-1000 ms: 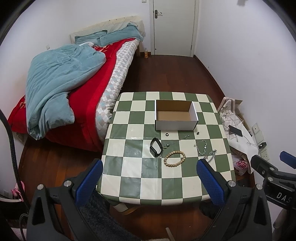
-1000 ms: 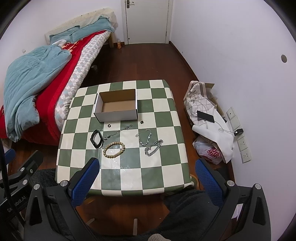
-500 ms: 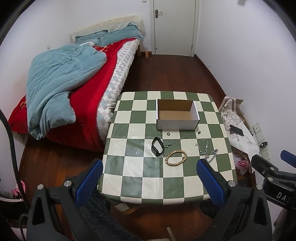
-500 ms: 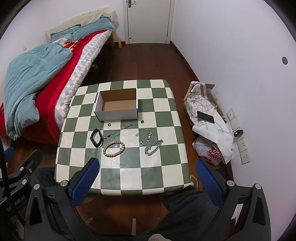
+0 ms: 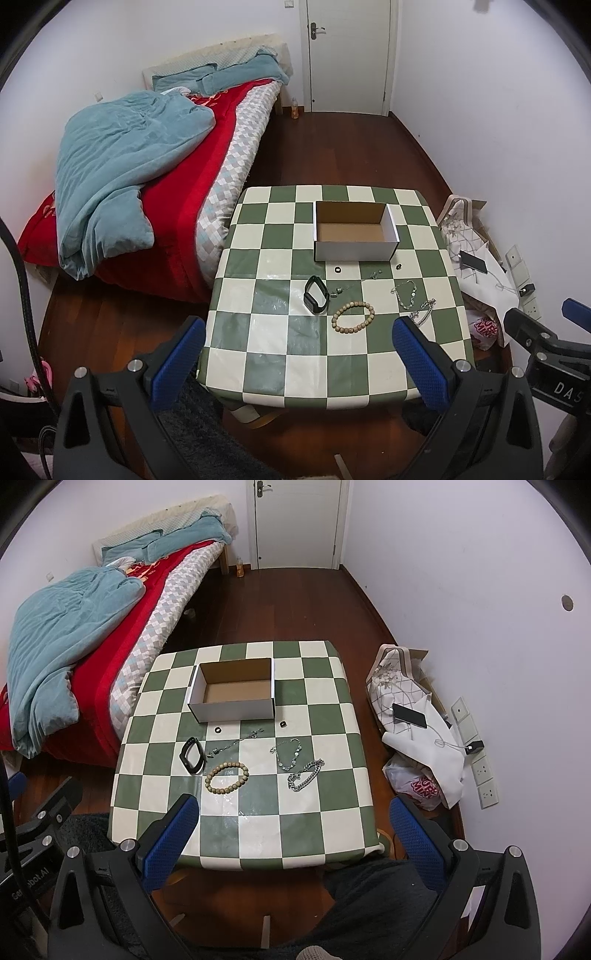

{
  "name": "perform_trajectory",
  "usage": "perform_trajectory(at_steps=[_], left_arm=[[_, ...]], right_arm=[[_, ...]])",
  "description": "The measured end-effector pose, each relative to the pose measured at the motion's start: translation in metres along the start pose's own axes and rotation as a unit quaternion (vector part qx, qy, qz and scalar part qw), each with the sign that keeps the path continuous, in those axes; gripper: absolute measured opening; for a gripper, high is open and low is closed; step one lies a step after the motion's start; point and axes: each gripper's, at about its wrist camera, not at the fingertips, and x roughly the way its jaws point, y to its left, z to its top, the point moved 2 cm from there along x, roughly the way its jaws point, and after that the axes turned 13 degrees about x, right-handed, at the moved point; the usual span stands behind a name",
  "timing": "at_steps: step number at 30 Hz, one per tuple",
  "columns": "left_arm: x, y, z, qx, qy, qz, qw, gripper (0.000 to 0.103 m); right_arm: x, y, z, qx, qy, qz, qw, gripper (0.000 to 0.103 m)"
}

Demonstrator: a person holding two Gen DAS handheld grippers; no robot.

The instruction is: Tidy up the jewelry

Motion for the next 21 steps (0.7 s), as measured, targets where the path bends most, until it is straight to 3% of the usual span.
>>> perform_trajectory(at_steps=[21], left_arm=[[-0.011,-0.007,0.01,0.003,-0.008,0.0,1.0,0.103]], right_arm=[[-0.013,-0.006,0.01,-0.003,-0.012,0.0,1.0,0.103]])
